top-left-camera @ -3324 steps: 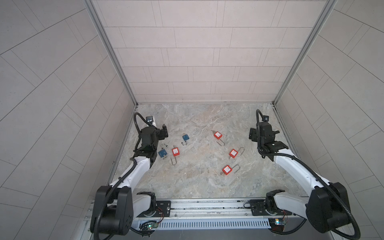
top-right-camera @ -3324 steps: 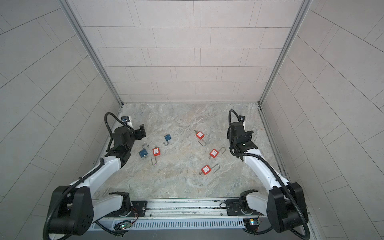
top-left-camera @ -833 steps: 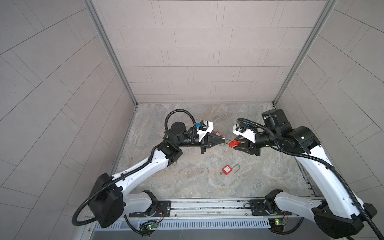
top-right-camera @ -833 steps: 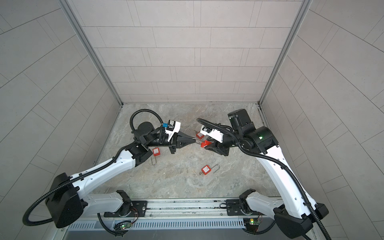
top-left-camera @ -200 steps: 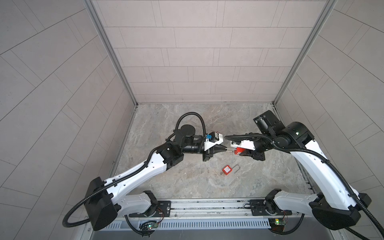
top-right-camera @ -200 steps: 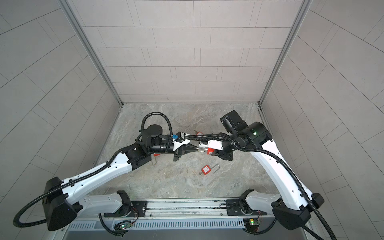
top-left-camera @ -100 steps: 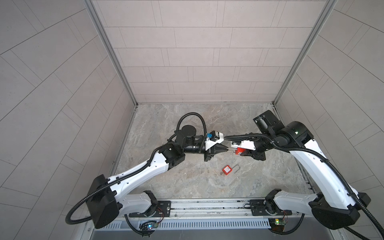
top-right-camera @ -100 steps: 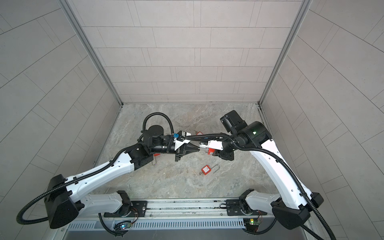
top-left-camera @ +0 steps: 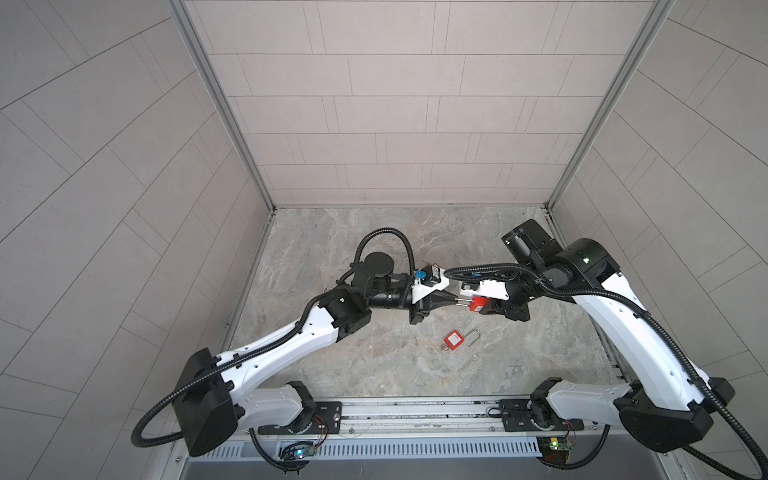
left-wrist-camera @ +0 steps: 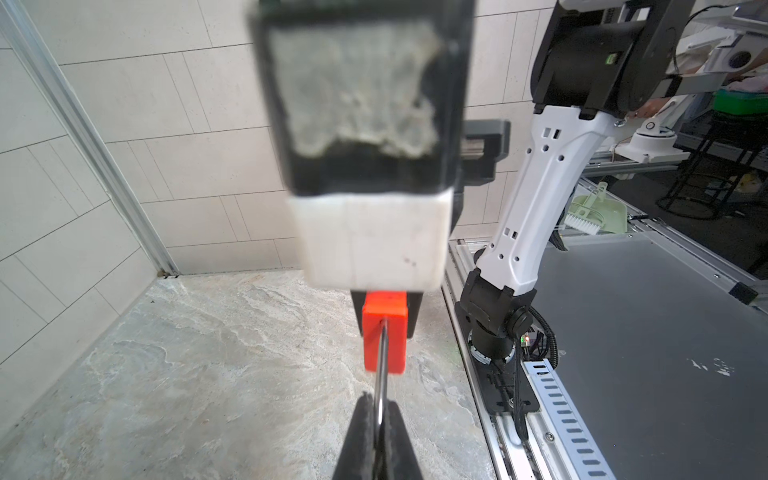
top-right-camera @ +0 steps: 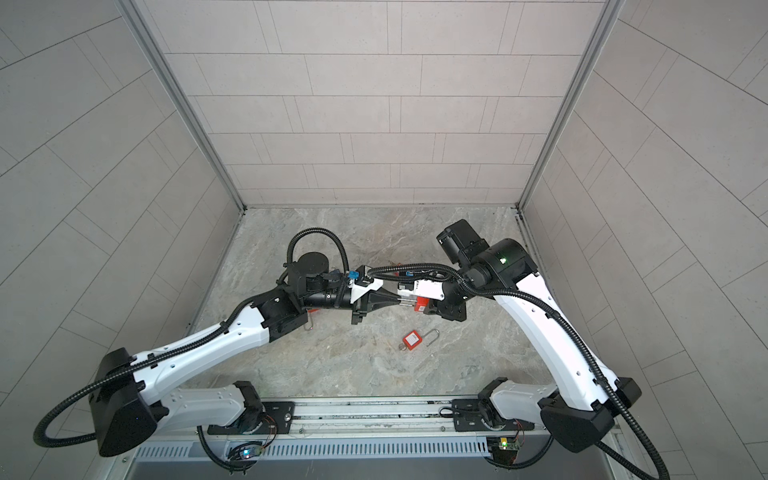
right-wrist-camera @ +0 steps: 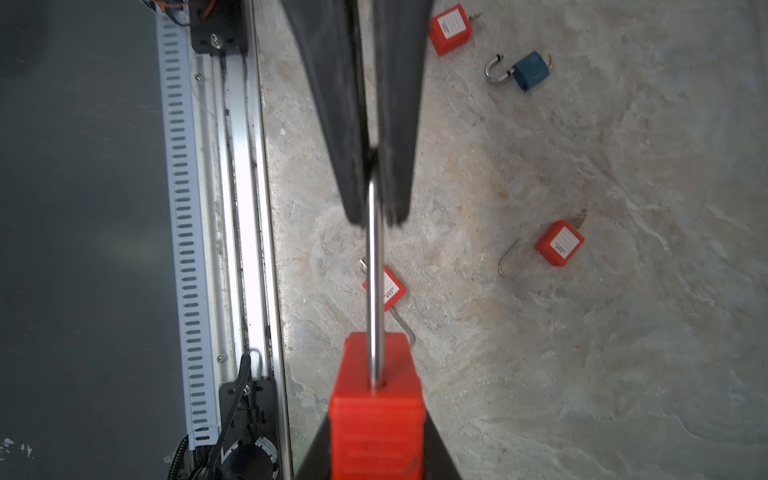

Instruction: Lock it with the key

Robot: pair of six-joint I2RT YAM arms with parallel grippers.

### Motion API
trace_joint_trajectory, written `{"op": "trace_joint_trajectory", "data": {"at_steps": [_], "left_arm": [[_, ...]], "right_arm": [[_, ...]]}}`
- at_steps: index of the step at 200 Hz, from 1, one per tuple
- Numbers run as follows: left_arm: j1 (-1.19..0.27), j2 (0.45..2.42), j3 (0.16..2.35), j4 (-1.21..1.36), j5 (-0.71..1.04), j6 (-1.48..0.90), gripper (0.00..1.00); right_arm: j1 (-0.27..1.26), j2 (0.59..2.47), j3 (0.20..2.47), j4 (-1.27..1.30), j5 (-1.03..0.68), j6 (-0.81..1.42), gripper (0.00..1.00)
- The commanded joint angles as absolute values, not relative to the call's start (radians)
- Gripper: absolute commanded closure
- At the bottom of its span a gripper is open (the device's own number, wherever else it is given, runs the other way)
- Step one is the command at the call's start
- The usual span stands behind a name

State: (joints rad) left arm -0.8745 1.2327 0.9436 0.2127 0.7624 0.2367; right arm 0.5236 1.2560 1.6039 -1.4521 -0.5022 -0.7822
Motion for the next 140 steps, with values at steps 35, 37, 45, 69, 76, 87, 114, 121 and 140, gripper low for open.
{"op": "trace_joint_trajectory", "data": {"at_steps": [35, 37, 45, 69, 76, 87, 114, 121, 140], "left_arm": [[-0.921, 1.192, 0.928, 0.285, 0.730, 0.304, 1.00], [-0.921, 1.191, 0.928, 0.285, 0.731, 0.302, 1.00], [-0.921, 1.191, 0.924, 0.287, 0.735, 0.290, 1.00], [-0.921, 1.198, 0.911, 0.318, 0.749, 0.246, 1.00], [-0.919, 1.198, 0.905, 0.332, 0.747, 0.234, 1.00], [-0.916, 1.194, 0.902, 0.345, 0.742, 0.226, 1.00], [-0.904, 1.180, 0.896, 0.348, 0.730, 0.223, 1.00], [-0.901, 1.175, 0.893, 0.354, 0.729, 0.222, 1.00], [-0.893, 1.169, 0.884, 0.364, 0.729, 0.219, 1.00]], "right_arm": [[0.533, 1.243, 1.610, -1.319, -0.602, -0.777, 0.75], [0.533, 1.242, 1.610, -1.317, -0.601, -0.778, 0.75], [0.534, 1.245, 1.611, -1.308, -0.599, -0.776, 0.75], [0.535, 1.256, 1.610, -1.272, -0.615, -0.760, 0.70], [0.536, 1.260, 1.614, -1.273, -0.615, -0.757, 0.63], [0.537, 1.266, 1.629, -1.297, -0.604, -0.743, 0.43], [0.536, 1.270, 1.676, -1.407, -0.571, -0.729, 0.16], [0.536, 1.267, 1.689, -1.435, -0.564, -0.730, 0.16], [0.533, 1.237, 1.700, -1.461, -0.517, -0.718, 0.19]]}}
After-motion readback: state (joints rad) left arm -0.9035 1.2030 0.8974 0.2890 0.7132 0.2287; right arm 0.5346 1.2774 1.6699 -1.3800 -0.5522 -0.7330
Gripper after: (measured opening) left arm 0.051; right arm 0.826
